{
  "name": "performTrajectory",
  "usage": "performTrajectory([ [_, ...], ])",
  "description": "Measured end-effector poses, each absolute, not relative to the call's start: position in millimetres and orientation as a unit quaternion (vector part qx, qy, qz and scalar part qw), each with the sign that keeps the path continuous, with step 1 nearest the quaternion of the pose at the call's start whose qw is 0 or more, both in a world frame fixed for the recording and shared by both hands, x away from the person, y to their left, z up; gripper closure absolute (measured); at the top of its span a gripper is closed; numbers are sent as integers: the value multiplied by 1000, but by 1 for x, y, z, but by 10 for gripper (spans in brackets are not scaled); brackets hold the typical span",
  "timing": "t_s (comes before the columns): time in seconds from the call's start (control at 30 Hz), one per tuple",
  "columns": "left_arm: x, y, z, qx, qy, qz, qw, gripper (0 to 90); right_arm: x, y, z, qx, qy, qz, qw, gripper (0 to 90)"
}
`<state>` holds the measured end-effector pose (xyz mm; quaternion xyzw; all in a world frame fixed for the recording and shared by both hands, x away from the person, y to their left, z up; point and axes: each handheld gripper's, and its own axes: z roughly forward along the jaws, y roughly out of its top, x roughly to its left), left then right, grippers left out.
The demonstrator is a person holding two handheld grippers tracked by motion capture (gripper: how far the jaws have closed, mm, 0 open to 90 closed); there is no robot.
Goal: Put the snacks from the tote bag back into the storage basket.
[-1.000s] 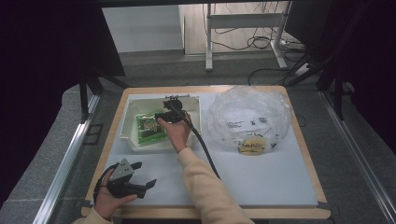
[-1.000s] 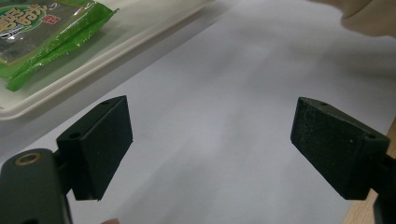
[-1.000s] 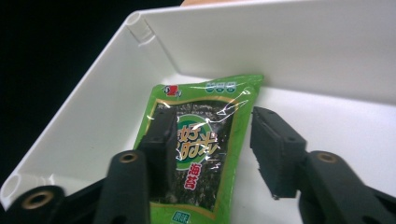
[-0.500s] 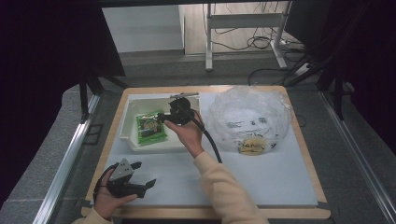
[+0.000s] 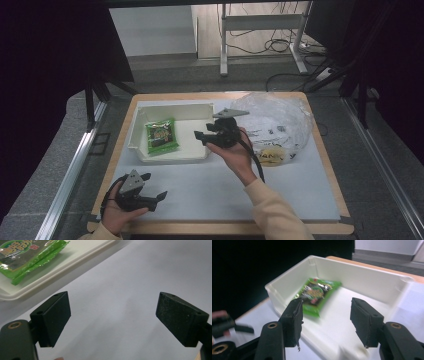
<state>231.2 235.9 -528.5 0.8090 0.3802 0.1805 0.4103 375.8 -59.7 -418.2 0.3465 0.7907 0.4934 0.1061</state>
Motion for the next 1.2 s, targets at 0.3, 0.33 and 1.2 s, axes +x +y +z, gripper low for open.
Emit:
performTrajectory([
  [0.3, 232, 235, -529, 806, 390, 184, 406, 126, 340, -123, -432, 350, 796, 477, 128, 434],
  [0.33, 232, 235, -529, 806, 390, 183, 406, 125, 337, -129, -434, 352, 796, 475, 131, 434],
  [1.2, 232, 234, -530, 810, 383, 181, 406, 125, 298, -189, -475, 389, 789, 446, 164, 435],
])
